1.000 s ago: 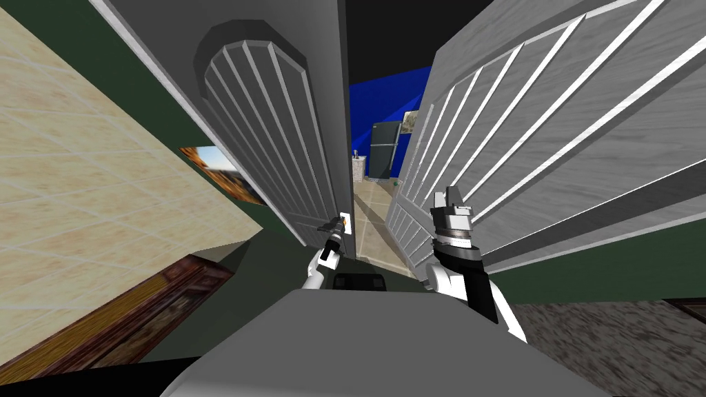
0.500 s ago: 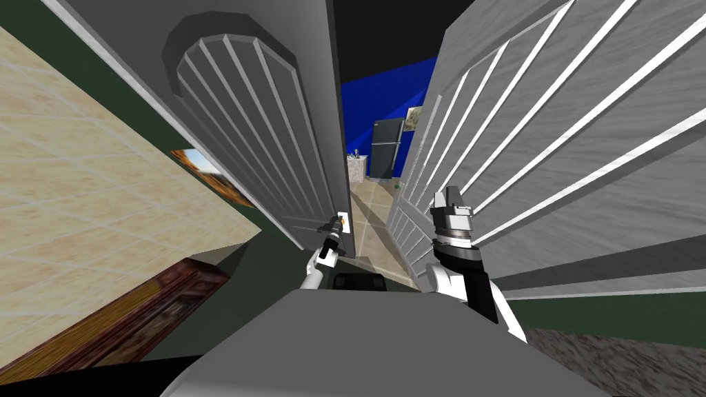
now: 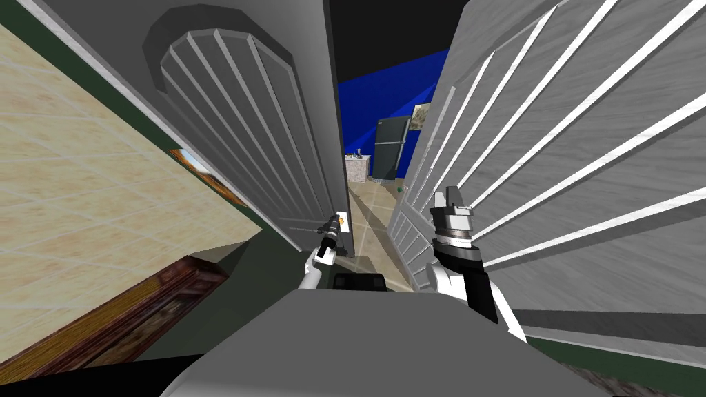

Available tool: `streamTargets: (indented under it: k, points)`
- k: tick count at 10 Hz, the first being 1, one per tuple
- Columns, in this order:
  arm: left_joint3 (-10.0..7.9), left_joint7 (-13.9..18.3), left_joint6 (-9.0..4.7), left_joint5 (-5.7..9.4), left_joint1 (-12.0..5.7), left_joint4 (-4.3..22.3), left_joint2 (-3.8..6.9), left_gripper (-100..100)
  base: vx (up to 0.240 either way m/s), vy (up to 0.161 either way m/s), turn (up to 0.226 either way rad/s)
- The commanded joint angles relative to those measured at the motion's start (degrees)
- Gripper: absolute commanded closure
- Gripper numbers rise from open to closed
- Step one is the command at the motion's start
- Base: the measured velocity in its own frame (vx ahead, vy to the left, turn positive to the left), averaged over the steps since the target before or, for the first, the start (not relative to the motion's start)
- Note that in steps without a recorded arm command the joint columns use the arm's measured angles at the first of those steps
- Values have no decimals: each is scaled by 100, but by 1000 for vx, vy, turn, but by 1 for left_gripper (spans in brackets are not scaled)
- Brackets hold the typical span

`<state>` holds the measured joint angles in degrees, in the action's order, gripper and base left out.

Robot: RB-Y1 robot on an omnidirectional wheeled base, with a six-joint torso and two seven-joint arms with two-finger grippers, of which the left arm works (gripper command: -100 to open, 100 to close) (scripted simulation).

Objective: Push the door open

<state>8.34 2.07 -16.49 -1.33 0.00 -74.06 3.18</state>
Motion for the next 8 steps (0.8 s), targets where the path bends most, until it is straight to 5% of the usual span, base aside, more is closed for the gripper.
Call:
streamTargets:
  k: [1, 3, 4, 8]
  points:
    - [-171, -37, -39, 15, -101, 75, 11, 100, 102, -74, 74]
    - [-368, -109, -37, 25, -161, 146, -39, 100, 149, -93, 148]
    - [-243, -44, 32, 32, -63, 9, 32, -100, -53, -74, 48]
    - [-174, -16, 43, 42, -3, -41, 27, -100, -184, 7, -7]
